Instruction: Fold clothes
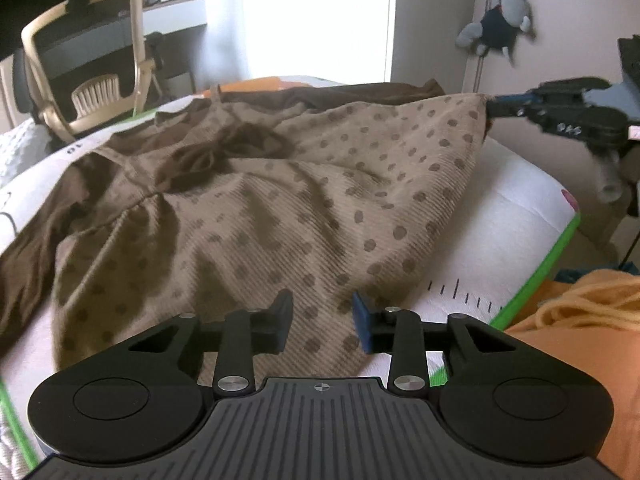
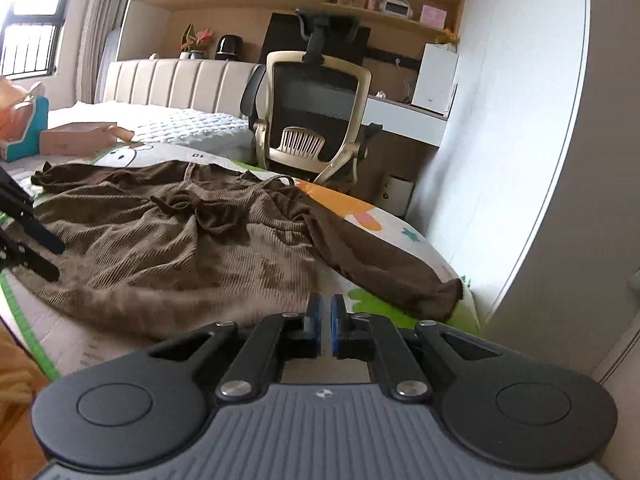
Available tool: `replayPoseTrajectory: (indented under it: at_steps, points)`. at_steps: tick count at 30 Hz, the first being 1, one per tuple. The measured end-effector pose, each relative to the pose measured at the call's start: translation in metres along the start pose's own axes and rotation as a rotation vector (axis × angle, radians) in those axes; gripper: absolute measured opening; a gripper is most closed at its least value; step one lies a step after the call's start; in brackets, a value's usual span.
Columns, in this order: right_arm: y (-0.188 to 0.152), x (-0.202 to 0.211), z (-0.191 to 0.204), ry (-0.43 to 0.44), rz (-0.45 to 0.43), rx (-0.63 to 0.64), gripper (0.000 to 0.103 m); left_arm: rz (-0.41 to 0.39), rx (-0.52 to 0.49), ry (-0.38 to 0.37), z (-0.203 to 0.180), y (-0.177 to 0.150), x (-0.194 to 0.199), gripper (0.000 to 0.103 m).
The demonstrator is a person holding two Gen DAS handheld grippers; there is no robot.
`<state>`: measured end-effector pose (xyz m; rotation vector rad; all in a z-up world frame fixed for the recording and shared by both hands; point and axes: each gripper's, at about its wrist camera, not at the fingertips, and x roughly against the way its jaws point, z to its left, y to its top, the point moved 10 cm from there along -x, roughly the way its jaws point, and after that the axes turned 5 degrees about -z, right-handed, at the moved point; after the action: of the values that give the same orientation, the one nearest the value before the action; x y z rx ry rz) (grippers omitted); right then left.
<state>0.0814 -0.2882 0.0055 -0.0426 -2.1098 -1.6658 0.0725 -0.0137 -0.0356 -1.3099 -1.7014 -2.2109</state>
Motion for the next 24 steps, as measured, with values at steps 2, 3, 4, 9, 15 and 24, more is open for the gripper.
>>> replayPoseTrajectory:
  at_steps: [2,3,4,9,15,24]
  points:
    - [0.003,0.003,-0.003,0.008,-0.008,-0.001,0.004,0.005,-0.002,0.001,0.001,-0.002,0.004,0.046]
    - [0.005,0.005,-0.004,0.012,-0.012,-0.002,0.006,0.007,-0.003,0.001,0.002,-0.003,0.006,0.05]
    - [0.007,0.007,-0.005,0.016,-0.016,-0.002,0.008,0.005,0.002,0.003,0.004,-0.003,0.007,0.06]
    - [0.017,-0.012,0.003,0.079,-0.014,-0.011,0.064,-0.028,0.105,0.042,0.028,0.007,0.009,0.093]
    - [0.041,-0.099,0.044,0.196,0.066,-0.011,0.103,-0.068,0.301,0.126,0.078,0.027,-0.002,0.099]
    - [0.099,-0.258,0.036,0.233,0.107,-0.261,0.103,-0.144,0.487,0.155,0.15,0.06,-0.028,0.103]
